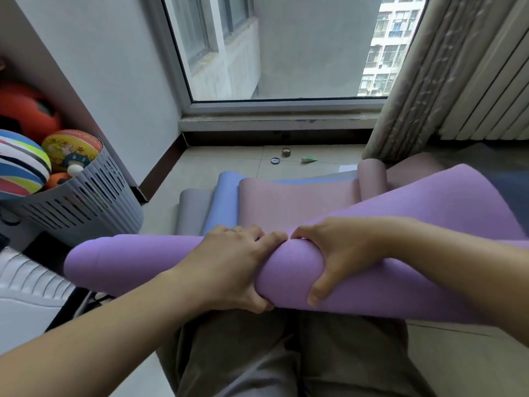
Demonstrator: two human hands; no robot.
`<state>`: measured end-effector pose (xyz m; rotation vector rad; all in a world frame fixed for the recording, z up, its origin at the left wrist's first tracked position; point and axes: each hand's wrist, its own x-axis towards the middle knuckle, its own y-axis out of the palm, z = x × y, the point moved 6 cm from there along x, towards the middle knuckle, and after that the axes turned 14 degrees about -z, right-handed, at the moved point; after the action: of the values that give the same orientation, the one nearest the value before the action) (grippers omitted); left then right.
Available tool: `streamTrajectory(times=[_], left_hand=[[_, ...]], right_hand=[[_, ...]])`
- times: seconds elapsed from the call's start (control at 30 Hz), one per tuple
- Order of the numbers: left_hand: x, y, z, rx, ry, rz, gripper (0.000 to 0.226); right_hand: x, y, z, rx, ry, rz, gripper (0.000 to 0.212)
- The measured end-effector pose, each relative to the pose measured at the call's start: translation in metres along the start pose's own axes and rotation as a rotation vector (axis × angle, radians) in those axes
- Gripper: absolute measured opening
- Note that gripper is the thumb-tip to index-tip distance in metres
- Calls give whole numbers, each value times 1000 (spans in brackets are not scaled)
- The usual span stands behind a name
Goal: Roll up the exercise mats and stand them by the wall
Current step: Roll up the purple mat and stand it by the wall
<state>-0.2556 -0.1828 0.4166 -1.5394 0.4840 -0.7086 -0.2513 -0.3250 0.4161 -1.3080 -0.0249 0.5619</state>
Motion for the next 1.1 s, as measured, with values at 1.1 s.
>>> streamTrajectory(times=[1.1], left_hand=[[76, -43, -61, -115, 318, -146, 96]], right_hand=[[-93, -50, -54, -51, 255, -253, 103]])
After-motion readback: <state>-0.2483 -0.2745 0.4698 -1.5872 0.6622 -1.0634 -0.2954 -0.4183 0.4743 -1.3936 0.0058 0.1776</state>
